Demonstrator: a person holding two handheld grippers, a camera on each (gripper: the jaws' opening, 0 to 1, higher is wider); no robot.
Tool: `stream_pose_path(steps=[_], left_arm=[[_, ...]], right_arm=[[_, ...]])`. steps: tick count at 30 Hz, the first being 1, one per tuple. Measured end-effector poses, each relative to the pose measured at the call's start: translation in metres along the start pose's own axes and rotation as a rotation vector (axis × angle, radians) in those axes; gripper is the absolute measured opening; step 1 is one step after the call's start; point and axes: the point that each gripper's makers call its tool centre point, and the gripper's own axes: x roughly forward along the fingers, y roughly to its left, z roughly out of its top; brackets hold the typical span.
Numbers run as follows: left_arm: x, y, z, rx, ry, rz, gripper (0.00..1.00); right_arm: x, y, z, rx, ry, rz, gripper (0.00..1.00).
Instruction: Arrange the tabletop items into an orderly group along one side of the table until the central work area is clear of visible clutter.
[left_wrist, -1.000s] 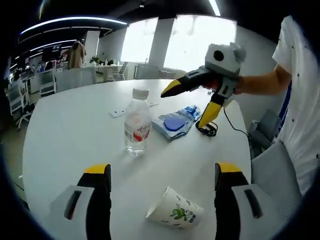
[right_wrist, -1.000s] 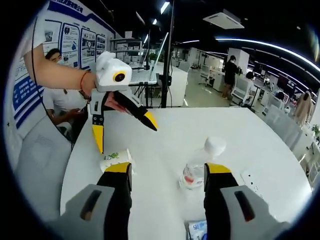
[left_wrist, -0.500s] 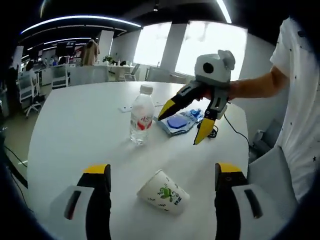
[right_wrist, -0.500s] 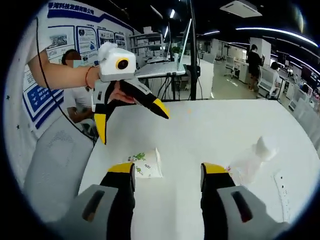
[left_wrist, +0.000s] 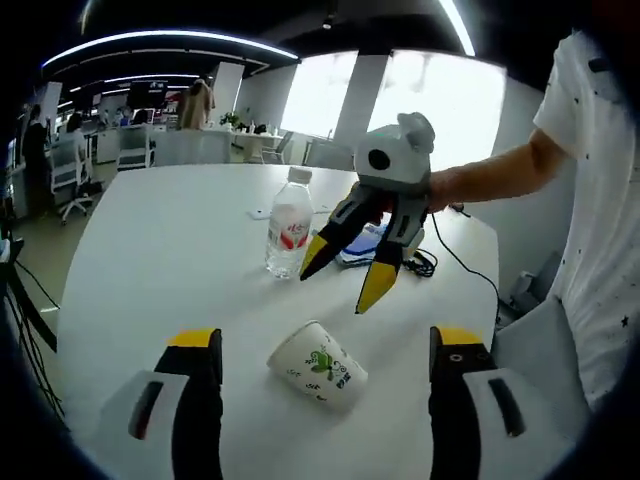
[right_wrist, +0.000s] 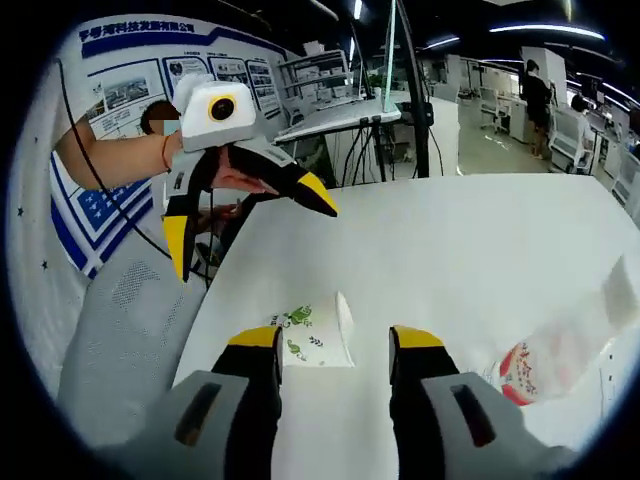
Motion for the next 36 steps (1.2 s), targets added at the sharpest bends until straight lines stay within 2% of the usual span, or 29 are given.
stream_pose_path(steps=[5,11,20,24,36], left_arm=[[-0.005,-0.001,-0.006,-0.013,0.001,0.015,0.87],[-0.007,-0.003,-0.007,-0.030,-0.021,0.024,0.86],[-0.010,-0.005,-0.009,-0.044,-0.036,0.032,0.86],[-0.011,-0.005,-0.010,-0.048,-0.041,0.037,0.85],[-0.007,-0.009,-0.010,-0.048,-0.044,0.030,0.85]], right_arm=[[0.009,0.000,-0.004,0.038,0.011,0.043,0.39],[0.017,0.000,-0.008,0.073,0.013,0.076,0.34],[0.028,0.001,-0.012,0.095,0.034,0.119,0.34],[0.032,0.008,-0.016,0.132,0.049,0.157,0.32],[0.023,0.018,-0.027,0.153,0.064,0.175,0.25]])
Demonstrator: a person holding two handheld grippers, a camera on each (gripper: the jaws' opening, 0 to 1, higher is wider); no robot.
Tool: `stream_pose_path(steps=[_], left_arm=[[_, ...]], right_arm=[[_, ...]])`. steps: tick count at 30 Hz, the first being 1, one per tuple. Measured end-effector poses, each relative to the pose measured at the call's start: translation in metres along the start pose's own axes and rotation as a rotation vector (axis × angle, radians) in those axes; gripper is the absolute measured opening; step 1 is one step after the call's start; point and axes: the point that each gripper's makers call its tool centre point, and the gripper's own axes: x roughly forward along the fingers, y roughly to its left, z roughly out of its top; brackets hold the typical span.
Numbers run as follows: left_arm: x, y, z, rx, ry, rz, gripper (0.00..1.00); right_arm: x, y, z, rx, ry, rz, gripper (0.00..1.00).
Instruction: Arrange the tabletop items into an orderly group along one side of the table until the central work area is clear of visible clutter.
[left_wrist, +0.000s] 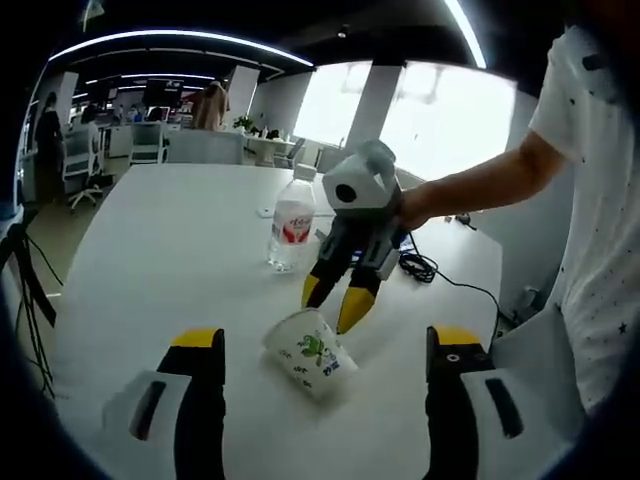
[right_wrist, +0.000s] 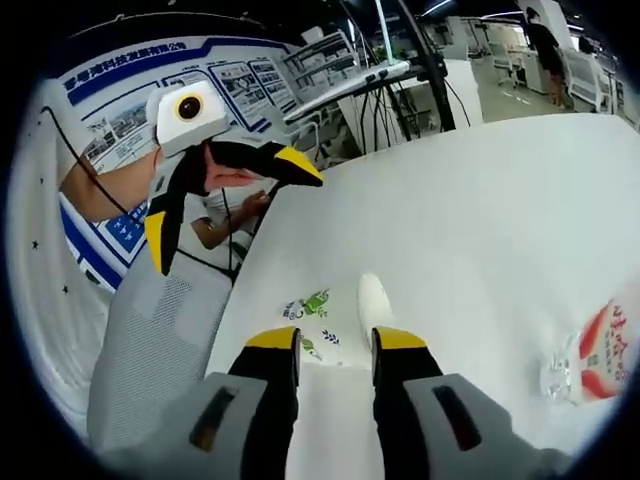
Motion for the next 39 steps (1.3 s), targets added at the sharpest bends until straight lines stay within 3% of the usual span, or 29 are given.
stream_pose_path(steps=[13,22,31,39], left_arm=[[0.002,-0.004,-0.002,0.002,0.005,-0.007,0.84],[0.002,-0.005,0.000,0.004,0.002,-0.009,0.84],[0.003,-0.008,0.002,0.006,-0.001,-0.010,0.83],[0.008,-0.014,0.009,0.018,-0.003,-0.021,0.83]], right_arm=[[-0.006,0.010,-0.011,0.054,-0.015,0.029,0.07],[-0.004,0.017,-0.013,0.078,-0.009,0.062,0.00],[-0.010,0.026,-0.011,0.047,0.006,0.071,0.00],[-0.032,0.030,-0.013,-0.013,0.032,0.022,0.00]])
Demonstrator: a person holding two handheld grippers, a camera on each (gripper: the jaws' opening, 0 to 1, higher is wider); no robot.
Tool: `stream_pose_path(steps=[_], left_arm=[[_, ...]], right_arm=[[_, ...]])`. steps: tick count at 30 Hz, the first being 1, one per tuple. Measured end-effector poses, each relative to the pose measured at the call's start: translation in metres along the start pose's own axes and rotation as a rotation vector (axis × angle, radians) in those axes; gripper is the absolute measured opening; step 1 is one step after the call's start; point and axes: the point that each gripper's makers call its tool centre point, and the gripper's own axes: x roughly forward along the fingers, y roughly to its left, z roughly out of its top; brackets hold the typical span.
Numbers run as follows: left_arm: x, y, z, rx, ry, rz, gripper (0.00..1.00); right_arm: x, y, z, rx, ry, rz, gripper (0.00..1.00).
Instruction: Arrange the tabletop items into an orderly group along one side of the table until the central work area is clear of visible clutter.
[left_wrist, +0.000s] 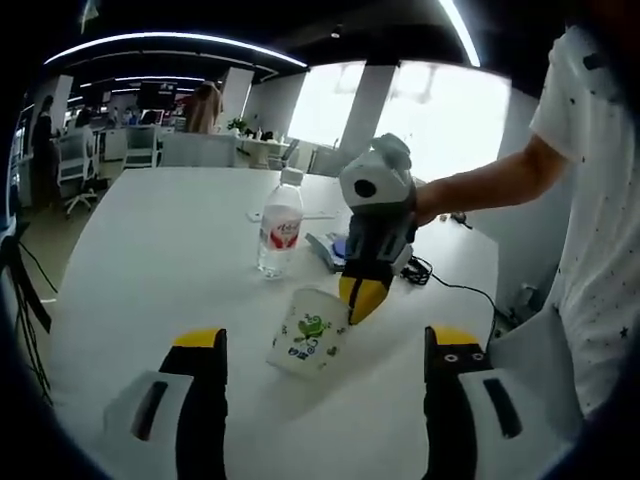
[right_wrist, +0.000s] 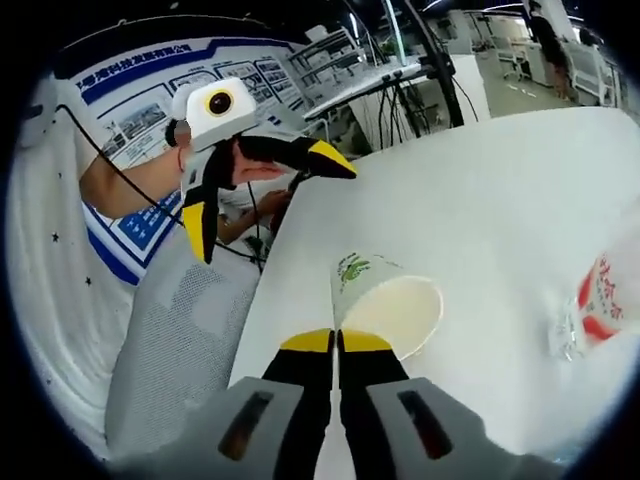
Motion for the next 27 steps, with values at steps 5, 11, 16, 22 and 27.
stream_pose_path(steps=[5,11,16,22,27], left_arm=[[0.002,-0.004,0.005,0.009,-0.005,-0.008,0.82],[0.007,-0.011,0.009,0.024,-0.001,-0.025,0.82],[0.014,-0.020,0.014,0.046,0.011,-0.047,0.81],[0.025,-0.029,0.020,0.092,0.031,-0.075,0.80],[0.034,-0.036,0.027,0.135,0.046,-0.100,0.80]], right_arm=[[-0.019,0.000,-0.010,-0.070,0.062,-0.054,0.00],[-0.044,-0.003,-0.017,-0.116,0.102,-0.123,0.00],[-0.061,-0.006,-0.021,-0.157,0.139,-0.171,0.00],[-0.077,0.000,-0.022,-0.191,0.160,-0.205,0.00],[-0.087,0.005,-0.026,-0.239,0.202,-0.238,0.00]])
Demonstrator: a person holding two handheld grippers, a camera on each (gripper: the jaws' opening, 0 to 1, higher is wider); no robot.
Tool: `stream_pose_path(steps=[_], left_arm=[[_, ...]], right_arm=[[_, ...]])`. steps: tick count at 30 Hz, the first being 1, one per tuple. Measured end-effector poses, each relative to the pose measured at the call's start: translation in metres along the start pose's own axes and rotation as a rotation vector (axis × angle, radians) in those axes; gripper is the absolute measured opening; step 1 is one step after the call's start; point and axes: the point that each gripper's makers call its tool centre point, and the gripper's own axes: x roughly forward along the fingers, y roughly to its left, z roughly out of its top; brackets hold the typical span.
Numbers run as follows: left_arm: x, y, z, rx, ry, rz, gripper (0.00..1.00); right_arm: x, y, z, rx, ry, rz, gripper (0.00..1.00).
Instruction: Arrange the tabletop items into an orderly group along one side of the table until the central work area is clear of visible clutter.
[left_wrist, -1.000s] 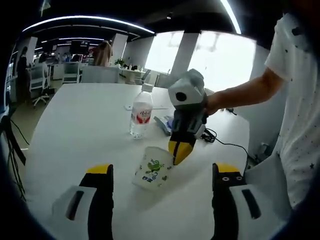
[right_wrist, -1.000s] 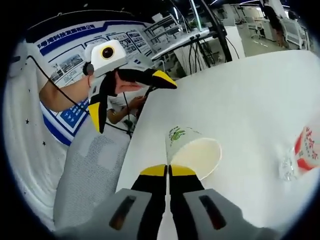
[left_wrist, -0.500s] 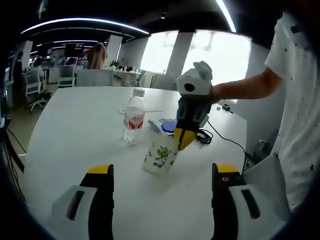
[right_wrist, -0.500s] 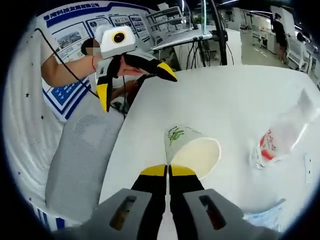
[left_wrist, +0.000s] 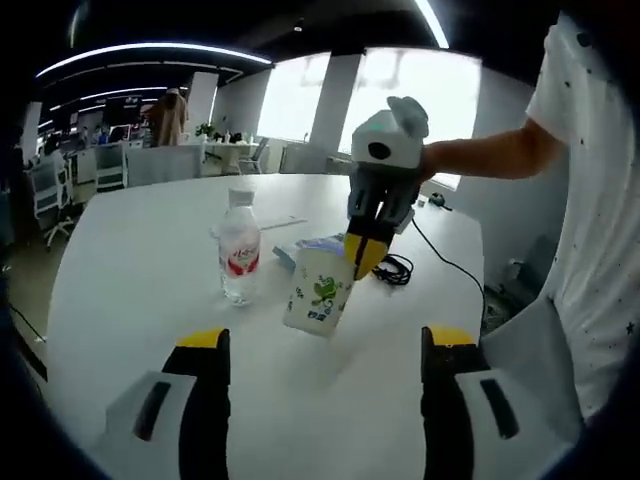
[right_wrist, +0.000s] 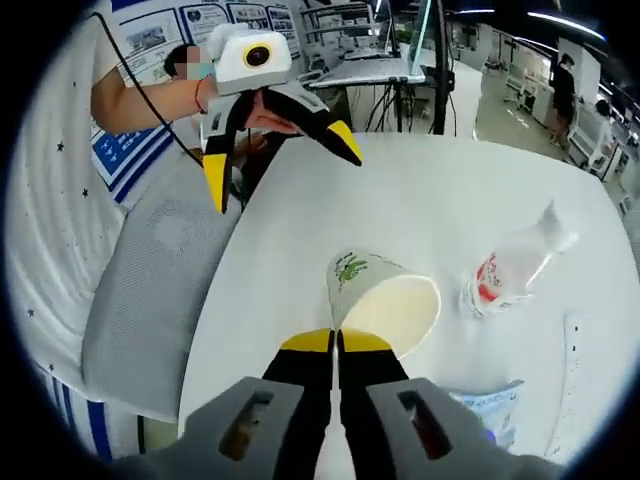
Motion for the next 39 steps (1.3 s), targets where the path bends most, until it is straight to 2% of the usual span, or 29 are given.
stream_pose_path(steps=[6,9,12,17,19,24,27,31,39], left_arm=[[0.012,-0.008,0.011,0.041,0.011,-0.036,0.79],[0.017,-0.012,0.014,0.059,0.019,-0.050,0.79],[0.021,-0.017,0.018,0.066,0.017,-0.062,0.79],[0.022,-0.021,0.021,0.069,0.013,-0.070,0.79],[0.022,-0.022,0.020,0.067,0.013,-0.070,0.79],[0.019,-0.025,0.018,0.053,0.009,-0.065,0.79],[0.016,-0.024,0.016,0.040,0.004,-0.058,0.79],[0.014,-0.022,0.013,0.029,0.002,-0.049,0.79],[0.008,-0.018,0.008,0.009,-0.007,-0.027,0.79]], right_arm=[[-0.012,0.000,-0.005,-0.035,0.026,-0.035,0.00],[-0.019,-0.002,-0.010,-0.071,0.060,-0.062,0.00],[-0.030,-0.015,-0.021,-0.121,0.128,-0.115,0.00],[-0.041,-0.027,-0.028,-0.165,0.177,-0.146,0.00],[-0.045,-0.034,-0.033,-0.199,0.215,-0.164,0.00],[-0.047,-0.041,-0.038,-0.228,0.249,-0.172,0.00],[-0.049,-0.049,-0.043,-0.279,0.301,-0.189,0.00],[-0.048,-0.059,-0.046,-0.313,0.332,-0.196,0.00],[-0.046,-0.081,-0.048,-0.438,0.419,-0.217,0.00]])
